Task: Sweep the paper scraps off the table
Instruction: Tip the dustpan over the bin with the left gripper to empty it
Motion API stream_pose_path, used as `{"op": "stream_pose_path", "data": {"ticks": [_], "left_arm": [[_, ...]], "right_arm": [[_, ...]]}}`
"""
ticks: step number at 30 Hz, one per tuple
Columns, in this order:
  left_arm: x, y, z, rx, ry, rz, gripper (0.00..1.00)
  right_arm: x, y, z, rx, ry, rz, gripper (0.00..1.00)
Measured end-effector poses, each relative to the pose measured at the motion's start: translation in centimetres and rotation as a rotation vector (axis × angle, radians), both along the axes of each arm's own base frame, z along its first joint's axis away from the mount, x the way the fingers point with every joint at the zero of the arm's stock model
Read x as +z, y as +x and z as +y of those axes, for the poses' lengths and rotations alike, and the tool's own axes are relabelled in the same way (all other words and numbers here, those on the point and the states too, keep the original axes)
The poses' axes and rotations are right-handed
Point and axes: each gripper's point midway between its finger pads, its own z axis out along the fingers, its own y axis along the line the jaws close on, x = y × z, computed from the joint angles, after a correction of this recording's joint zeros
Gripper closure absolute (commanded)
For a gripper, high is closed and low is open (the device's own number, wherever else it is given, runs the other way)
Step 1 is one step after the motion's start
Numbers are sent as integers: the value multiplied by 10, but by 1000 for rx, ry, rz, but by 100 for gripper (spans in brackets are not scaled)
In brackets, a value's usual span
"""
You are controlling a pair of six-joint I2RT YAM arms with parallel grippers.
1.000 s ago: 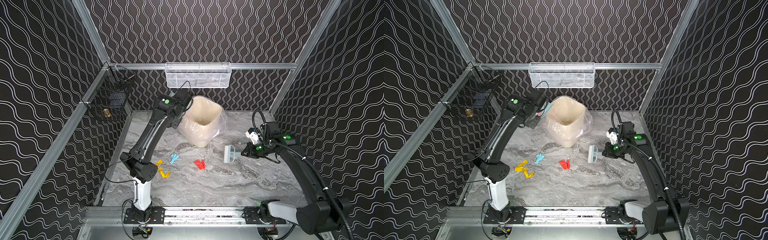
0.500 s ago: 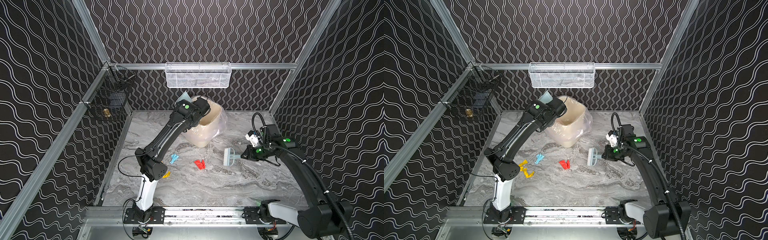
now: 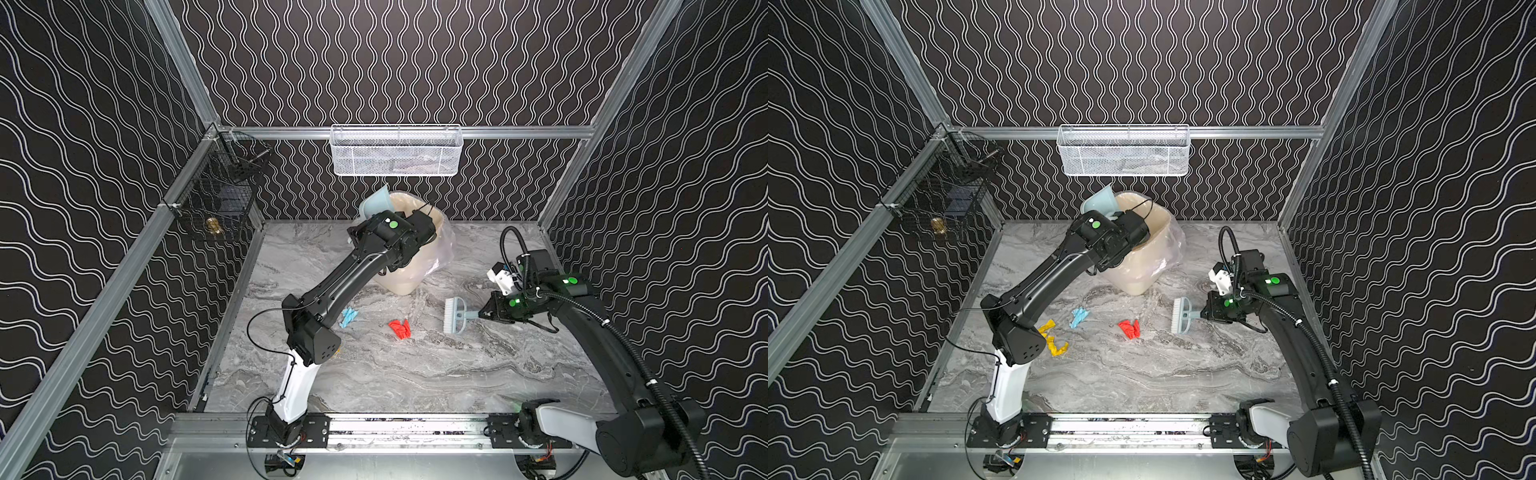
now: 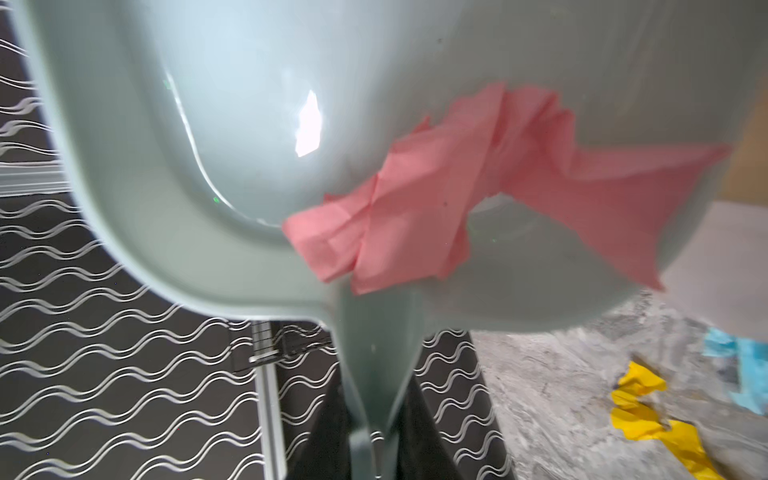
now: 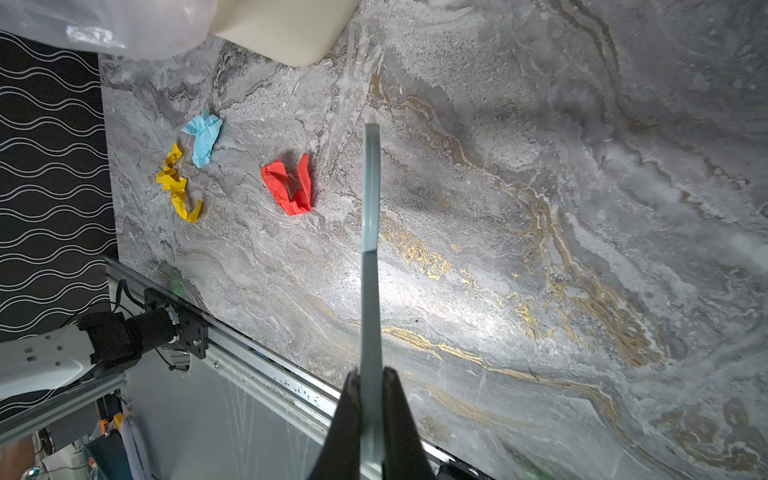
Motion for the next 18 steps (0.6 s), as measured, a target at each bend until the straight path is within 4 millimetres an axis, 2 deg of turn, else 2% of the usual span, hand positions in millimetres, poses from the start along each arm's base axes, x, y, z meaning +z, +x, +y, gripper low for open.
{"op": "stream_pose_path", "data": {"ticks": [10, 18], "left_arm": [[11, -6, -23, -70, 204, -37, 100], [12, -7, -31, -91, 296, -37, 100]], "right_arm": [[-1, -3, 3, 13, 3, 1, 100], [2, -3, 5, 22, 4, -8, 100]]}}
